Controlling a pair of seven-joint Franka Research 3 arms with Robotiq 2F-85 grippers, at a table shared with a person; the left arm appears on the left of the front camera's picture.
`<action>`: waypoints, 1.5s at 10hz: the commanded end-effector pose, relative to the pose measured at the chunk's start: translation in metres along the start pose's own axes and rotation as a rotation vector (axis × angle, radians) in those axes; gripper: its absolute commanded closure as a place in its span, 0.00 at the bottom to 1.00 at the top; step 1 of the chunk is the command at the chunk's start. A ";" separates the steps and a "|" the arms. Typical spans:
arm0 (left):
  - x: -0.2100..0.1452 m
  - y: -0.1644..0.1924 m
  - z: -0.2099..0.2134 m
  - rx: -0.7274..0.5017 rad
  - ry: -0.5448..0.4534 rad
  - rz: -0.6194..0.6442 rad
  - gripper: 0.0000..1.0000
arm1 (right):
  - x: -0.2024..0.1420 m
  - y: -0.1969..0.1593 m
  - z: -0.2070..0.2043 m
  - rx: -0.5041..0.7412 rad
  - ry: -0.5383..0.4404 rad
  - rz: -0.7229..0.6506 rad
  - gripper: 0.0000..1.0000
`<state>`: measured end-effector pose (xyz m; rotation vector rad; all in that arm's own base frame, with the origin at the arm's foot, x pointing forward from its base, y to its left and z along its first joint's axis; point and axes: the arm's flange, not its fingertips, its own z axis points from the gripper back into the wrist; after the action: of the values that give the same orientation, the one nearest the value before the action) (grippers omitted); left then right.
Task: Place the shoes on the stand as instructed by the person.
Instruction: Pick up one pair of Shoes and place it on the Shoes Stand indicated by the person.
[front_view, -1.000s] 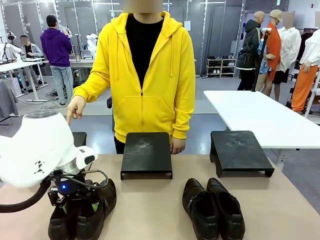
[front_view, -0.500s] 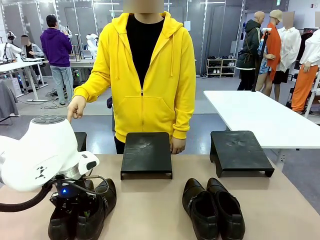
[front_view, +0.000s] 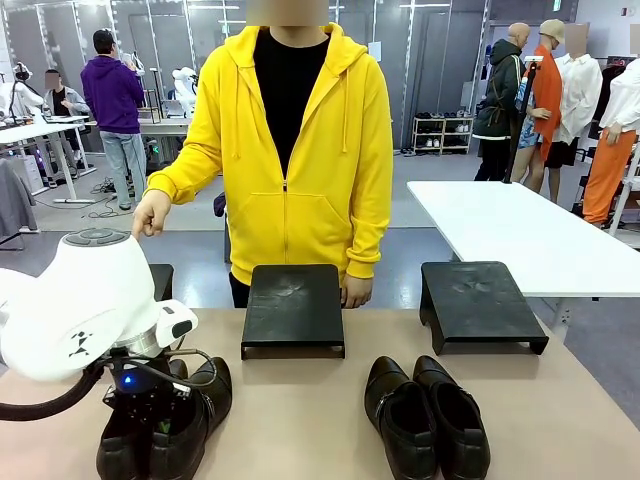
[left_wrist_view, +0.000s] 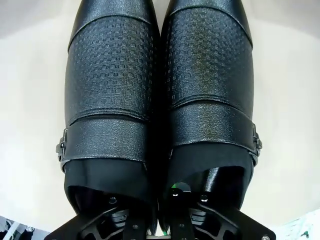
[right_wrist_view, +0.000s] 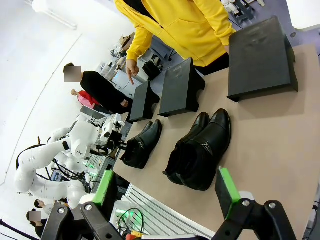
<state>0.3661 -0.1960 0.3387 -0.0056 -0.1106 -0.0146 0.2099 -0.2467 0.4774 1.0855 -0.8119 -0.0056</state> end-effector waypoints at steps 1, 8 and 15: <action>-0.060 0.033 -0.003 0.023 -0.040 0.025 1.00 | 0.000 0.000 0.001 0.006 -0.006 0.011 0.00; -0.016 0.061 0.114 0.026 -0.251 0.027 1.00 | 0.000 0.000 0.001 0.006 -0.006 0.011 0.00; 0.000 0.054 0.126 0.002 -0.235 0.038 1.00 | 0.000 0.000 0.001 0.006 -0.006 0.011 0.00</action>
<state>0.3545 -0.1375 0.4575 0.0017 -0.3298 0.0132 0.2101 -0.2467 0.4769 1.0866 -0.8099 -0.0064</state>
